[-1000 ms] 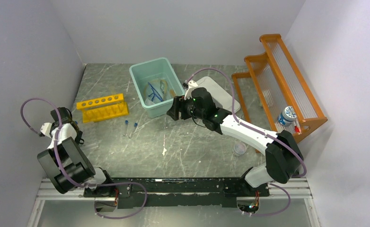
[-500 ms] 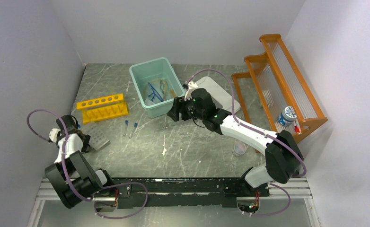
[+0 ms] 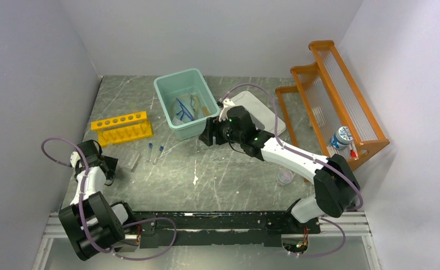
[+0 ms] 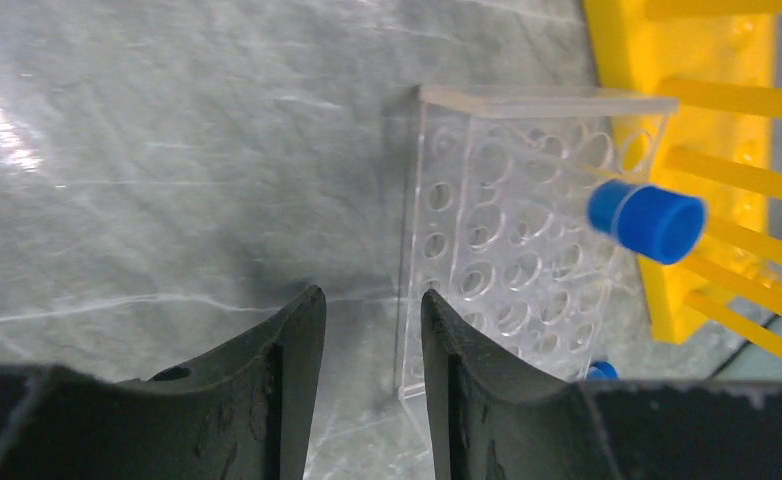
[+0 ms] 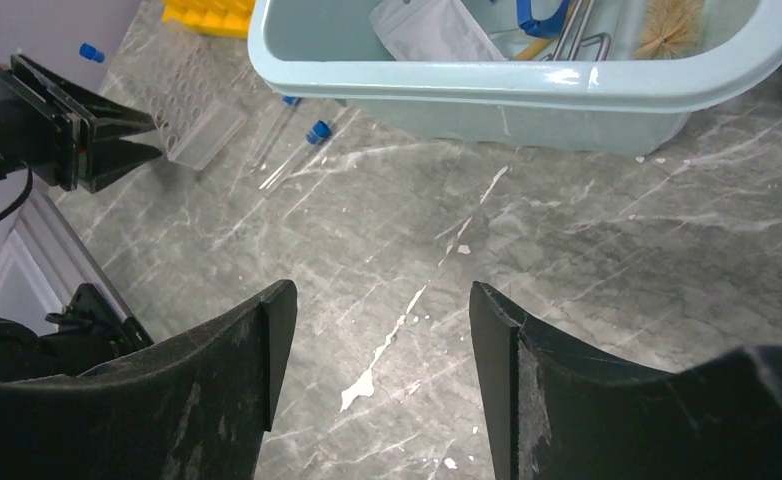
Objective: Organize the chemistry lab equipment
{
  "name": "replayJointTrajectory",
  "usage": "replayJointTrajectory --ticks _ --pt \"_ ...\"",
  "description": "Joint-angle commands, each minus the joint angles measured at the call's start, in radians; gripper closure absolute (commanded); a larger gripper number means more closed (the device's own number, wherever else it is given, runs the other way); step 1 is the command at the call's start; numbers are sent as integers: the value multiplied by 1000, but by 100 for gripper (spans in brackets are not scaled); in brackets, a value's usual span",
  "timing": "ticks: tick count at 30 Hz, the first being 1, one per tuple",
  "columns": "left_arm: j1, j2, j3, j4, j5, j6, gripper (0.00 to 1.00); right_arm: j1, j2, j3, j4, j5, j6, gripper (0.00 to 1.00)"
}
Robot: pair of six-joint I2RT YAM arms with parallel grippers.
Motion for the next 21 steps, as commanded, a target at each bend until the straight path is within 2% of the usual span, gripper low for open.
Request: replayJointTrajectory --ticks 1,11,16,21 --pt "-31 -7 7 81 75 -42 55 -2 24 -3 14 -11 5 33" --pt "-78 16 14 132 129 -14 52 -3 39 -5 22 -6 10 33" --pt "-122 -48 37 12 68 -6 52 -2 41 -4 20 -1 8 33" --pt "-271 -171 57 -124 -69 -33 51 -2 50 -3 23 2 12 33"
